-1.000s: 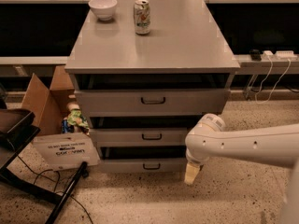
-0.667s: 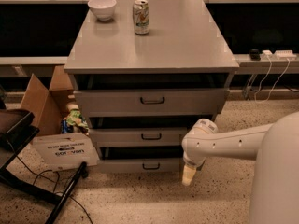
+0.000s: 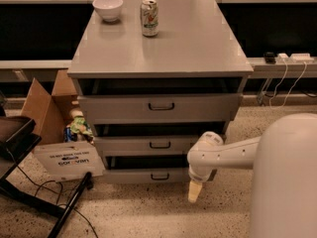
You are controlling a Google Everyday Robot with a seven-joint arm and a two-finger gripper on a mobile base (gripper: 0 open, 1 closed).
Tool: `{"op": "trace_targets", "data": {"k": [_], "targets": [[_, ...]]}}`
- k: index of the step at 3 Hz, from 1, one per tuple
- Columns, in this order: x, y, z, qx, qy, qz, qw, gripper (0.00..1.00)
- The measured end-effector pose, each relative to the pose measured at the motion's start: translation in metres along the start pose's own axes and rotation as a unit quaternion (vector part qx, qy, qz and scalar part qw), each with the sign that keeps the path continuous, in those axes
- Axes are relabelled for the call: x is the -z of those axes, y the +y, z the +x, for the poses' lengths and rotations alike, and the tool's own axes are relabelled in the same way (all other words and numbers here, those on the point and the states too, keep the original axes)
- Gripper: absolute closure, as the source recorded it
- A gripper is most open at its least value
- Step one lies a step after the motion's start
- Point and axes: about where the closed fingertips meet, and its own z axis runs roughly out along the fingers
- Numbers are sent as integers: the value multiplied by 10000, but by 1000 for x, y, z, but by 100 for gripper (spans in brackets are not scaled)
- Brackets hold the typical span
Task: Open bottom drawer
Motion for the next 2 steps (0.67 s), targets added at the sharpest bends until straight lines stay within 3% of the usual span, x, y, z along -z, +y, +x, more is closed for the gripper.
{"op": "trace_targets", "data": {"k": [1, 2], "targets": [[-61, 11, -14, 328, -37, -264, 9991, 0], [-118, 13, -27, 685, -162, -360, 9969, 0]]}}
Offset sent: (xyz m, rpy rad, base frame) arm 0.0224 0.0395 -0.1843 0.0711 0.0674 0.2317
